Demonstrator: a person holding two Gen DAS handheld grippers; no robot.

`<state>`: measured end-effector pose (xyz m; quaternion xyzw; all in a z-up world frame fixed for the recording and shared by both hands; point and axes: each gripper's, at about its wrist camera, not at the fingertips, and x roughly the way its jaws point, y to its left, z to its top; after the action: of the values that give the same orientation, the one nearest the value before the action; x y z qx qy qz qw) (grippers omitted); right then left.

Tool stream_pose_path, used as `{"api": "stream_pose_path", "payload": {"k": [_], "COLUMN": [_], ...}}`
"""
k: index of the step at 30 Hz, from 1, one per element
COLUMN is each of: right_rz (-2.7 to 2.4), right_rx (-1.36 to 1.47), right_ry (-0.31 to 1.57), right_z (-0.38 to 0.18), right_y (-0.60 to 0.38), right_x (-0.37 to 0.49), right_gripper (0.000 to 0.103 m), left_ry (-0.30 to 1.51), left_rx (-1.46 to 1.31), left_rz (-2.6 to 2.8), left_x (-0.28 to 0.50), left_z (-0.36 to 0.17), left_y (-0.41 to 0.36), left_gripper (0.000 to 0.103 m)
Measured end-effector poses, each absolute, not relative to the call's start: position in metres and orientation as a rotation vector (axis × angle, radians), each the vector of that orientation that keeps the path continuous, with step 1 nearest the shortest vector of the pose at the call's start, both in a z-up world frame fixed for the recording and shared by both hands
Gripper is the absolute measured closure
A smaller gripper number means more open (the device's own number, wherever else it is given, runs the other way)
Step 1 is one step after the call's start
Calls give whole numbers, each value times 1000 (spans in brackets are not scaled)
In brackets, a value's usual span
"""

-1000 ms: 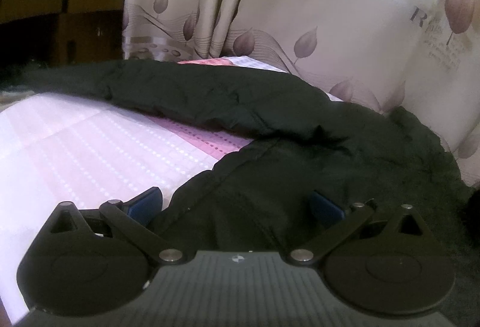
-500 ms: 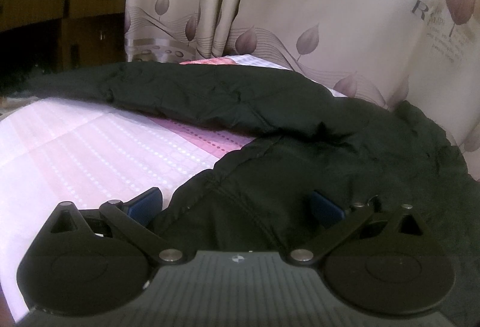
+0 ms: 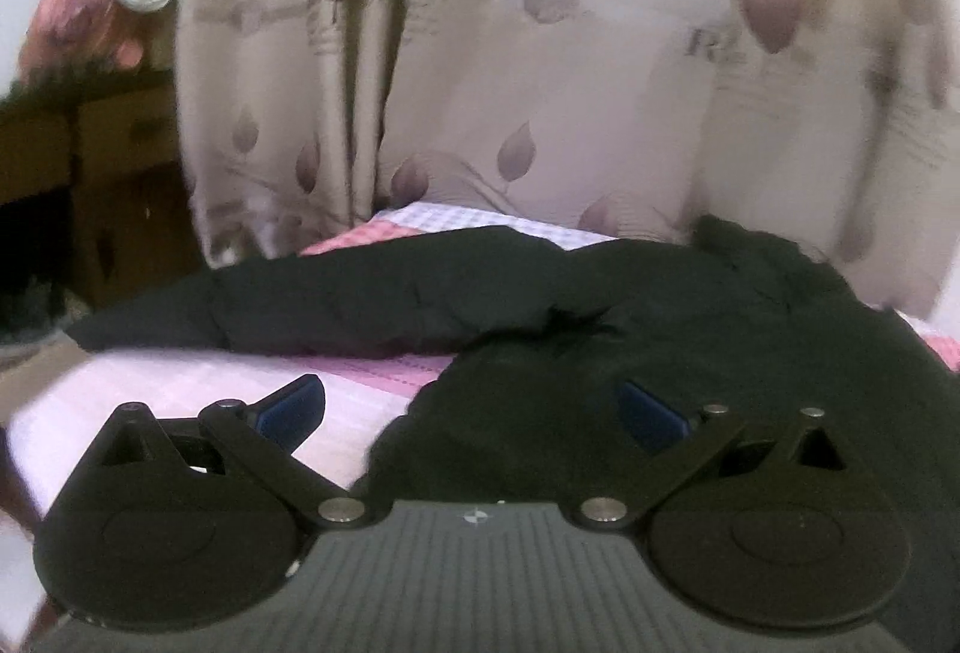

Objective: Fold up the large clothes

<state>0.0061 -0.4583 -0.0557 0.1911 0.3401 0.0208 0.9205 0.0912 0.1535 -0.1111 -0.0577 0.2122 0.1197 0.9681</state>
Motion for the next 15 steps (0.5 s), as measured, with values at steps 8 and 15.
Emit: {"api": "stream_pose_path", "payload": {"k": [8, 15], "right_rz": [167, 185], "right_rx": [422, 409], "right_ry": [799, 837], "right_z": [-86, -91], "right_y": [-393, -384], "right_x": [-27, -8], "right_gripper": [22, 78], "left_ry": [597, 701], "left_rx": [-135, -151], "left_rz": [231, 104], "left_x": [44, 37], "left_z": [-123, -155], "left_y": [204, 206], "left_gripper": [1, 32]}}
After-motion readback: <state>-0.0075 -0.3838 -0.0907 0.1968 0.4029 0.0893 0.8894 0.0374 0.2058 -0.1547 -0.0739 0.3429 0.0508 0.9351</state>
